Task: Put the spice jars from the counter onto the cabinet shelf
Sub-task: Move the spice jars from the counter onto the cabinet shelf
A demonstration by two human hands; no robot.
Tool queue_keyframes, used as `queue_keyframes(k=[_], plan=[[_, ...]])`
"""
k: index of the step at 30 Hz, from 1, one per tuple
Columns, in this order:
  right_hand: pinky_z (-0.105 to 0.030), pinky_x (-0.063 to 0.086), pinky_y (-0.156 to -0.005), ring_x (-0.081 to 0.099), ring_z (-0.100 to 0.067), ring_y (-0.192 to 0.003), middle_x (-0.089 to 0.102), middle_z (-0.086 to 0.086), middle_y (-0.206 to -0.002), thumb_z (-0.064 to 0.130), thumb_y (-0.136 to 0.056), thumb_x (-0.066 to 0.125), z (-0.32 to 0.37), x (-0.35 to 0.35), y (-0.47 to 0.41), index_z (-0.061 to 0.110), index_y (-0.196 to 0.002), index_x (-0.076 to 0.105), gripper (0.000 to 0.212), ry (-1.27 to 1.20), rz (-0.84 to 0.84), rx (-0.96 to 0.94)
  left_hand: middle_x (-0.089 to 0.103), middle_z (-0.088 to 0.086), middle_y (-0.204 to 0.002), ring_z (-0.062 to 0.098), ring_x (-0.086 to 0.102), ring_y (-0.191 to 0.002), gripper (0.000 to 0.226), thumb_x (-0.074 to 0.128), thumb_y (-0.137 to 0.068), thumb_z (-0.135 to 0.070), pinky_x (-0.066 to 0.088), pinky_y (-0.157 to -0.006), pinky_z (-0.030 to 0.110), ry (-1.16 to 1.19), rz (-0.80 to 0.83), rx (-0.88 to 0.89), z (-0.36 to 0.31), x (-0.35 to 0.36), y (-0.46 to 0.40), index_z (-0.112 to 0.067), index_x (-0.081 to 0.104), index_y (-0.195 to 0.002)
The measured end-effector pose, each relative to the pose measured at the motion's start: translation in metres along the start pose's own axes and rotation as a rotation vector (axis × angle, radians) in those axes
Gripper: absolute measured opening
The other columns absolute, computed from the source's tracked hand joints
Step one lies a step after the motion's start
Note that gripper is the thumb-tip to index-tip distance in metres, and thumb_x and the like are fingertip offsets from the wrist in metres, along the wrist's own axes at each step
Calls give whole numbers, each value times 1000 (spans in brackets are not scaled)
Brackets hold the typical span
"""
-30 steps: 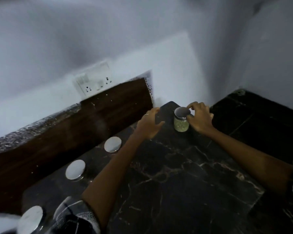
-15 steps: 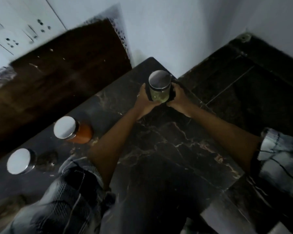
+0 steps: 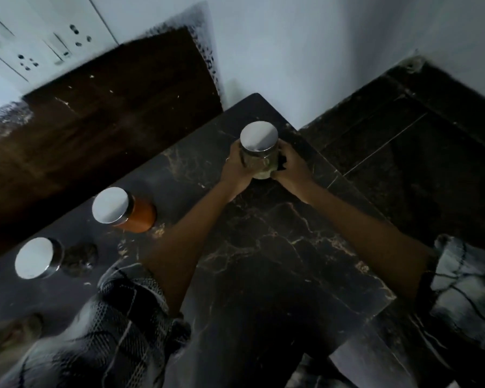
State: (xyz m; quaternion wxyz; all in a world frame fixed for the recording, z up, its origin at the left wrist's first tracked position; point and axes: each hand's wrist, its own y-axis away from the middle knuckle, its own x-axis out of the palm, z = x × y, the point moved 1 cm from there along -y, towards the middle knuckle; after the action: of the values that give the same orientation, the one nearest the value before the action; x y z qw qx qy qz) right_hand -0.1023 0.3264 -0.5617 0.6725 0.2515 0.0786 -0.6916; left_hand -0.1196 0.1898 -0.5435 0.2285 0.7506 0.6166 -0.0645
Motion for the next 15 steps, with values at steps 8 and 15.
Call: queue_keyframes(k=[8, 15], plan=[[-46, 41, -106, 48, -23, -127, 52, -6, -137, 26, -82, 68, 73, 17, 44, 18, -136, 45, 59, -52, -129, -171, 46, 10, -140, 25, 50, -125, 67, 69, -85, -16, 44, -105, 42, 89, -163, 180, -19, -60, 48, -11, 31, -140], [-47, 50, -94, 54, -21, -111, 49, -3, -123, 38, -80, 66, 173, 33, 87, 29, -132, 45, 56, -119, -184, -385, 42, 8, -141, 18, 49, -121, 63, 64, -88, -30, 45, -98, 29, 122, -370, 353, -66, -132, 106, -17, 34, -141]])
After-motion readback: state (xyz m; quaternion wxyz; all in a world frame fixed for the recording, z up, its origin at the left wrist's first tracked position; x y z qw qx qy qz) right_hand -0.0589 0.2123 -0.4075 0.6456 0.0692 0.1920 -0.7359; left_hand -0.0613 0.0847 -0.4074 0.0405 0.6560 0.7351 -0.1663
